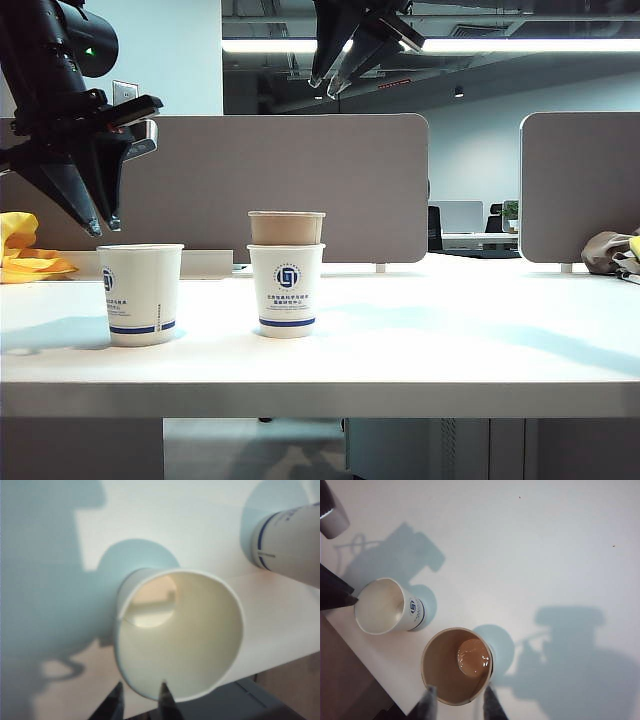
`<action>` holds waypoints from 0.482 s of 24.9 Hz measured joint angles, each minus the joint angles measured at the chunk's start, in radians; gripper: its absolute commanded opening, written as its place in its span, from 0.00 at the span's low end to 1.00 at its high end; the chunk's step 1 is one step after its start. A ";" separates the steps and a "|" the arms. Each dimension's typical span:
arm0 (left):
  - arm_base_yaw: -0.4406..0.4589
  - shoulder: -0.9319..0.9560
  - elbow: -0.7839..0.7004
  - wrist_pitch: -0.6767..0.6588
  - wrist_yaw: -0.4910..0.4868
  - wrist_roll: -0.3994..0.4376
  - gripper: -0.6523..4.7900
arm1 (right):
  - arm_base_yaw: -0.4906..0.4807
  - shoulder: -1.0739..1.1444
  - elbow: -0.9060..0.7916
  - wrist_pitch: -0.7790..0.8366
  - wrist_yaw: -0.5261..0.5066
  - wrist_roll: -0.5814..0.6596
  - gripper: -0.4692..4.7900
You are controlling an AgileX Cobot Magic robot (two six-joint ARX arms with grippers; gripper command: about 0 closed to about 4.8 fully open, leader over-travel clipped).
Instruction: Pick up all the paper cups on the table one by one and stack them together.
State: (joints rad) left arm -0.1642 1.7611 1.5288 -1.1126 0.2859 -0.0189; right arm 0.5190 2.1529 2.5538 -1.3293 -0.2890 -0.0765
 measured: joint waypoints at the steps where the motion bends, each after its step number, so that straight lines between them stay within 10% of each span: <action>1: 0.000 0.000 0.000 0.002 -0.010 0.000 0.29 | 0.000 0.000 0.000 0.000 0.000 0.000 0.33; 12: 0.000 0.025 0.000 0.013 -0.055 -0.003 0.29 | 0.000 0.000 0.000 0.003 -0.002 0.001 0.33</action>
State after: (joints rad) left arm -0.1642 1.7863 1.5291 -1.1000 0.2306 -0.0223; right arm 0.5190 2.1529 2.5538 -1.3258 -0.2909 -0.0757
